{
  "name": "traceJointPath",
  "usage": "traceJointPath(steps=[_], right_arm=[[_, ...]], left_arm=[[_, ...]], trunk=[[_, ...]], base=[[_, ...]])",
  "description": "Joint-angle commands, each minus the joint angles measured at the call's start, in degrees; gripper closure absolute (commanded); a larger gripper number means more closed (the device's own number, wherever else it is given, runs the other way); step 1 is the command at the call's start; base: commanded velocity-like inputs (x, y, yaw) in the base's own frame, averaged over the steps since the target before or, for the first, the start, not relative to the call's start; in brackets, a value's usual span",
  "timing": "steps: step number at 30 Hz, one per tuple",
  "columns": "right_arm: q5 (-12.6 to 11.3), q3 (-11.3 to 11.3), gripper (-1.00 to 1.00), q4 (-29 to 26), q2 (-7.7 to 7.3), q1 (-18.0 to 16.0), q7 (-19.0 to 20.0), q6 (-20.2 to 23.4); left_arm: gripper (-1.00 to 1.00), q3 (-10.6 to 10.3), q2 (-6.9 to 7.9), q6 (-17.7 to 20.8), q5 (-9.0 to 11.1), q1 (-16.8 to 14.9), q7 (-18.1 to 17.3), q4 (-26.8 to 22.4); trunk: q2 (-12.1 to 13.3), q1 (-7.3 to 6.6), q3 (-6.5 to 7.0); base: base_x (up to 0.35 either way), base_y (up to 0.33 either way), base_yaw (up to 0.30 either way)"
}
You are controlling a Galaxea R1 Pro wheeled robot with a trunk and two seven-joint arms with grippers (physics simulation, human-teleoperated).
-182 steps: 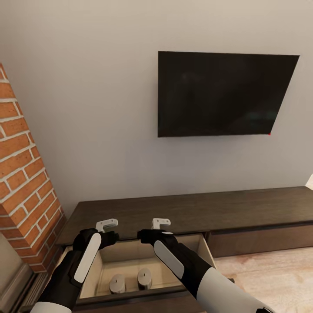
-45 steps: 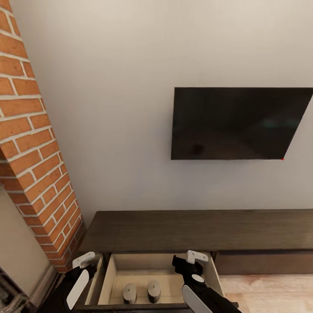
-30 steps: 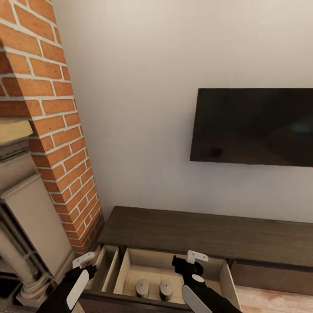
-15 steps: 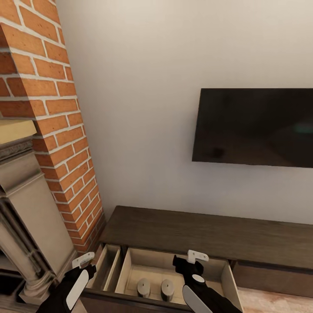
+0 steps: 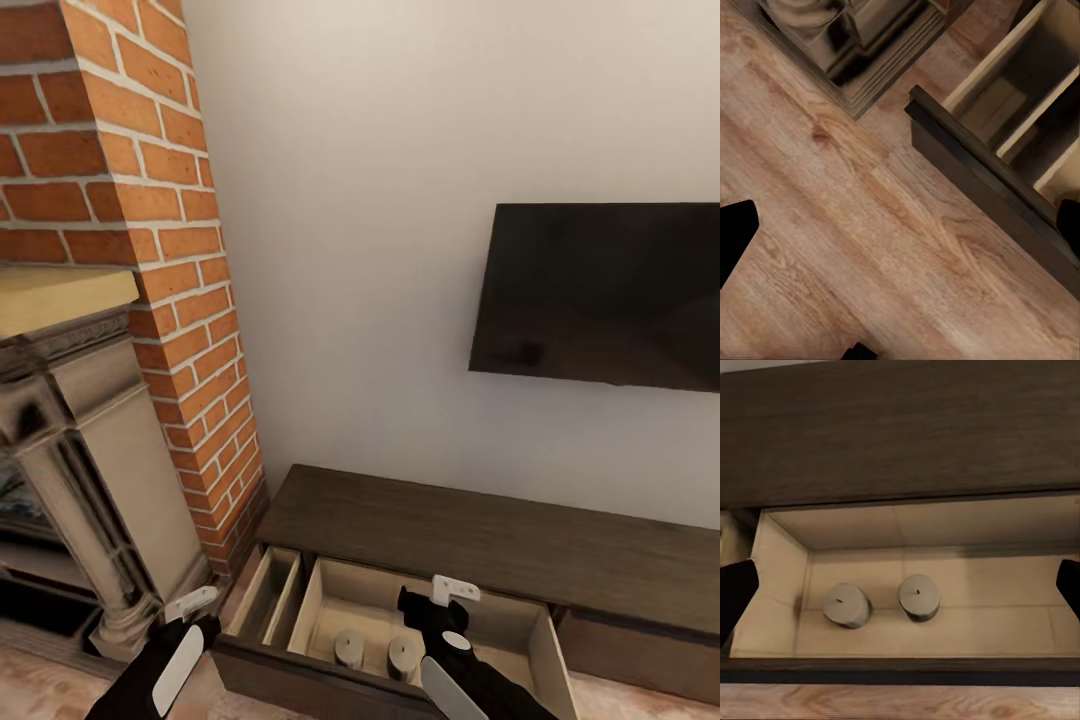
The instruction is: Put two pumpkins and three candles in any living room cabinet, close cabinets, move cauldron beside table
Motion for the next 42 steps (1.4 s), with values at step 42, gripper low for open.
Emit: traceJointPath(steps=[42], right_arm=[[-0.39, 0.31, -1.0, 0.78, 0.2, -0.09, -0.39, -0.09]], left_arm=[[-1.0, 0.45, 0.39, 0.11, 1.3, -0.03, 0.26, -0.02]], trunk=[[-0.07, 0.0, -0.08]], base=[[-0.022, 0.0, 0.291]])
